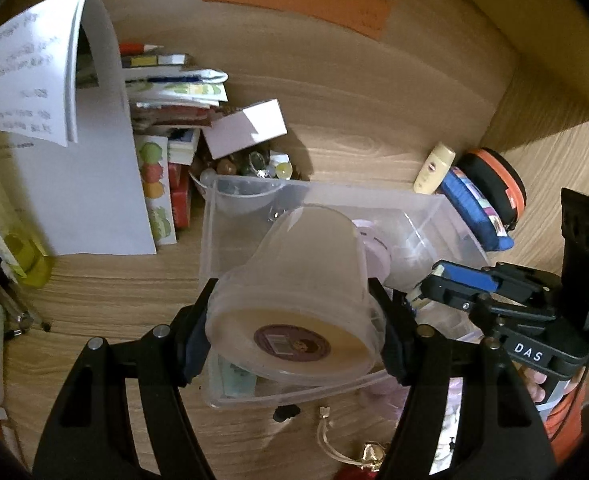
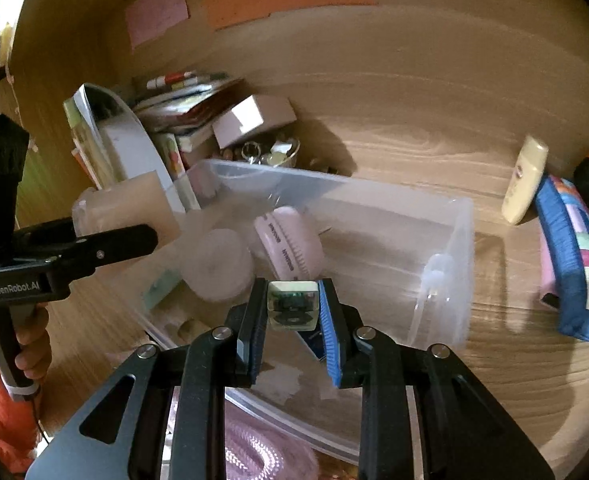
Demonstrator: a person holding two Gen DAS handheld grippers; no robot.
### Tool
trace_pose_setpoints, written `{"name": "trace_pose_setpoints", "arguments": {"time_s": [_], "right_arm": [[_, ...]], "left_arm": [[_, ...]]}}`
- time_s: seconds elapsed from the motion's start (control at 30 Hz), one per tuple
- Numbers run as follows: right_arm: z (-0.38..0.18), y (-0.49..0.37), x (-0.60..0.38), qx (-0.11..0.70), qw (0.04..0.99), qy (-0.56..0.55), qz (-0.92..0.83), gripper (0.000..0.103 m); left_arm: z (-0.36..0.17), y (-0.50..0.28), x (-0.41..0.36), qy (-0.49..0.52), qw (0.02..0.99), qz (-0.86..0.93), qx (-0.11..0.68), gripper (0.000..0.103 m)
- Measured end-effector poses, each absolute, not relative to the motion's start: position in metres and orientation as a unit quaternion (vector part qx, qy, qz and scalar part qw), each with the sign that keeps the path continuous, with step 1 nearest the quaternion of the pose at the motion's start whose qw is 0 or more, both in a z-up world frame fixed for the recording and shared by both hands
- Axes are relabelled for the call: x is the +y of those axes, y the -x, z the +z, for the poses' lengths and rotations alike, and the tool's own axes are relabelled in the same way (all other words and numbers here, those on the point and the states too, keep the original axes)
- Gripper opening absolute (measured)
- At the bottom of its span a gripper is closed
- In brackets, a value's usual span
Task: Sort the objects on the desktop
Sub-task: 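Carry tape roll with left tool while right tool carries card over bin, then lower tape roll and card into the bin and open both tools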
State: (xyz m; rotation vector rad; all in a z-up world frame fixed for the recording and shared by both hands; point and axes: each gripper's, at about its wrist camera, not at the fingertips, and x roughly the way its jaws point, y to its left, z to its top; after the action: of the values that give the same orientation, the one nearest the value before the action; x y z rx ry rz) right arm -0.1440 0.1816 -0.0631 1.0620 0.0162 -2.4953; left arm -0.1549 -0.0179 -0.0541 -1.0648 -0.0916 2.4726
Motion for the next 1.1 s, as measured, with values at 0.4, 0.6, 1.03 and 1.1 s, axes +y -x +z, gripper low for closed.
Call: {"name": "trace_pose_setpoints", "arguments": {"time_s": [0.4, 0.6, 1.03, 1.1], "right_arm": [[-0.076, 0.146, 0.169, 0.028, 0.22, -0.393, -0.892, 0.022], [-0.076, 0.145, 0.169, 0.027, 0.221, -0.391, -0.893, 0.022], [-0.069, 0.142, 0.167, 0.038, 0.216, -0.381, -0.898, 0.026], [-0.064, 0.139, 0.168, 0.039, 0.215, -0.376, -0.901, 0.036]], "left_arm": [[-0.056, 0.154, -0.007, 0.376, 0.212, 0.902, 0.004, 0.069], [-0.055, 0.154, -0.004, 0.373, 0.21, 0.904, 0.015, 0.069], [-0.047, 0.15, -0.013, 0.371, 0.223, 0.902, -0.007, 0.072], [-0.044, 0.146, -0.014, 0.367, 0.221, 0.904, -0.005, 0.073]]}}
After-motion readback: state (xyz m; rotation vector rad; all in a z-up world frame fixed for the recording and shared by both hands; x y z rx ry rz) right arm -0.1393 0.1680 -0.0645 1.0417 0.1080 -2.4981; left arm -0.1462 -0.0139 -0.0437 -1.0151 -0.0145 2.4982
